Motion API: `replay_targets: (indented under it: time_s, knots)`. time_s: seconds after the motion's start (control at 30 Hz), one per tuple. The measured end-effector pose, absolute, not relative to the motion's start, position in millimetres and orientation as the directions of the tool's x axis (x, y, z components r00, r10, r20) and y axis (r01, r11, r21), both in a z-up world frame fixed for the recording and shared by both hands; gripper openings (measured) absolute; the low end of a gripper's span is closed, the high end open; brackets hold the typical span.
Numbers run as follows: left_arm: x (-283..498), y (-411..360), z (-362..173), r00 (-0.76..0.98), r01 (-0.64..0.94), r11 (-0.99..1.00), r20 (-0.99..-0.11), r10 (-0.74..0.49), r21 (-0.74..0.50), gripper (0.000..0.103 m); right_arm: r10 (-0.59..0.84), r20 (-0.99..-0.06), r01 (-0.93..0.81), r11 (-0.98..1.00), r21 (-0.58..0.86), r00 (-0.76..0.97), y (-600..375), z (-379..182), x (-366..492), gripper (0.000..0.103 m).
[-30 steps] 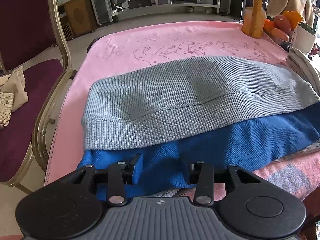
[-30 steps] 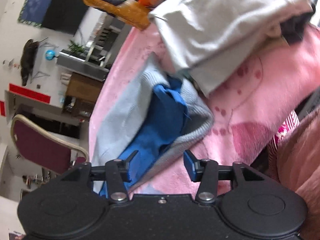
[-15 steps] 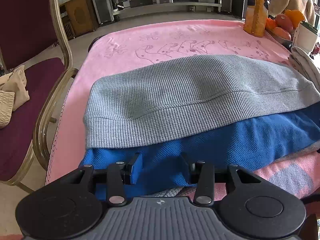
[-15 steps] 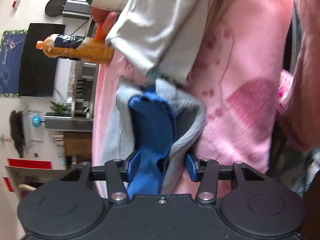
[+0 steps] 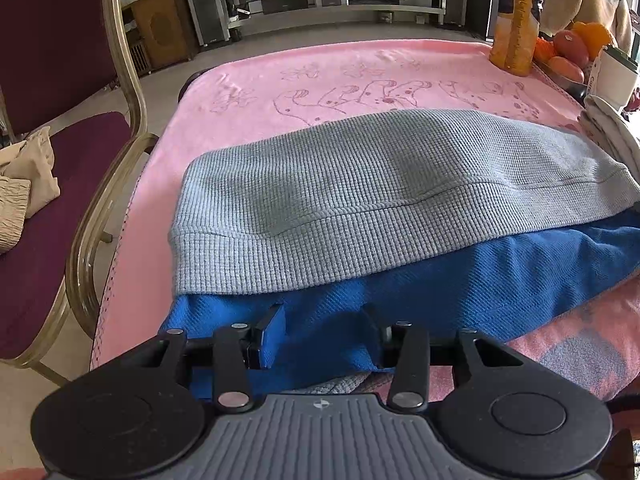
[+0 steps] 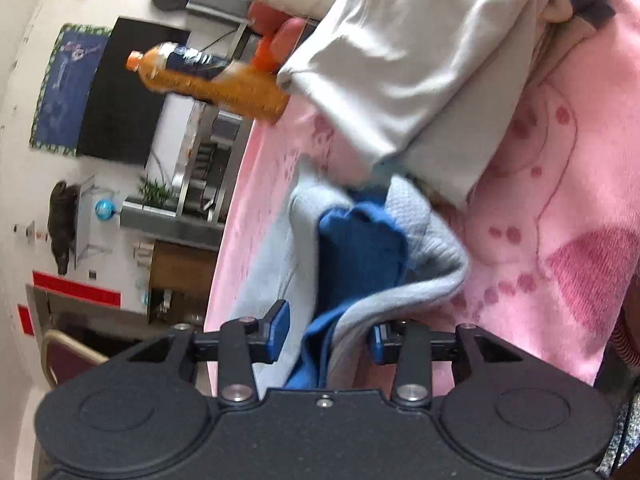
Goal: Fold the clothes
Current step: 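Lift the held side with the right gripper and fold it over the rest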
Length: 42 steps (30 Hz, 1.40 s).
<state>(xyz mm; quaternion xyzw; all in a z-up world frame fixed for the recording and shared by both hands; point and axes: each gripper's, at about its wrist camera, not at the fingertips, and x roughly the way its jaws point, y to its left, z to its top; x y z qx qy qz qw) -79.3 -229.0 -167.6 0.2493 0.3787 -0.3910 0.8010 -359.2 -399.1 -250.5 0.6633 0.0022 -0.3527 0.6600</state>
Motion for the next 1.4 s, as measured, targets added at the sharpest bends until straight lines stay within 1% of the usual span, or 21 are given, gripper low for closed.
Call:
replay_targets:
  time_s: [0.07, 0.23, 0.3, 0.43, 0.47, 0.5, 0.6, 0.73, 0.83, 0.93, 1.07, 1.17, 1.4]
  knots:
    - [-80, -229, -168, 0.408, 0.815, 0.569, -0.802, -0.437, 0.105, 0.044, -0.471, -0.488, 0.487, -0.135, 0.863, 0.735, -400, -254, -356, 0.043]
    - [-78, -229, -168, 0.405, 0.816, 0.569, -0.804, -0.436, 0.102, 0.044, -0.429, -0.502, 0.481, -0.164, 0.861, 0.751, -399, -257, -350, 0.043]
    - [-79, -229, -168, 0.404, 0.817, 0.568, -0.804, -0.437, 0.102, 0.044, -0.507, -0.542, 0.528, -0.189, 0.828, 0.67, -401, -249, -355, 0.042]
    - [-77, -228, -167, 0.396, 0.816, 0.57, -0.806, -0.439, 0.091, 0.044, -0.533, -0.553, 0.486, -0.276, 0.829, 0.641, -411, -252, -355, 0.04]
    - [-78, -228, -167, 0.395, 0.817, 0.57, -0.807, -0.439, 0.09, 0.044, -0.538, -0.564, 0.495, -0.284, 0.821, 0.627, -411, -251, -354, 0.033]
    - [-78, -228, -167, 0.394, 0.818, 0.568, -0.807, -0.44, 0.09, 0.043, -0.541, -0.584, 0.523, -0.283, 0.804, 0.605, -411, -250, -352, 0.016]
    - [-78, -226, -166, 0.386, 0.822, 0.564, -0.809, -0.444, 0.082, 0.042, -0.546, -0.634, 0.646, -0.206, 0.735, 0.547, -409, -238, -341, 0.011]
    - [-74, -218, -157, 0.343, 0.83, 0.557, -0.799, -0.493, 0.012, 0.038, -0.57, -0.655, 0.758, -0.083, 0.647, 0.497, -404, -210, -324, 0.01]
    - [-71, -209, -145, 0.3, 0.839, 0.539, -0.77, -0.564, -0.068, 0.039, -0.596, -0.638, 0.797, 0.004, 0.604, 0.487, -404, -186, -308, 0.01]
    - [-69, -205, -141, 0.285, 0.839, 0.536, -0.759, -0.586, -0.099, 0.038, -0.627, -0.613, 0.831, 0.102, 0.547, 0.481, -403, -161, -291, 0.009]
    - [-63, -199, -138, 0.283, 0.825, 0.553, -0.762, -0.582, -0.115, 0.038, -0.683, -0.561, 0.878, 0.287, 0.383, 0.468, -391, -132, -247, 0.008]
    - [-57, -190, -133, 0.288, 0.811, 0.57, -0.76, -0.583, -0.13, 0.038, -0.706, -0.528, 0.881, 0.391, 0.265, 0.472, -378, -118, -218, 0.008]
    - [-32, -146, -114, 0.324, 0.752, 0.632, -0.73, -0.602, -0.187, 0.038, -0.717, -0.438, 0.796, 0.605, -0.005, 0.542, -336, -96, -147, 0.008]
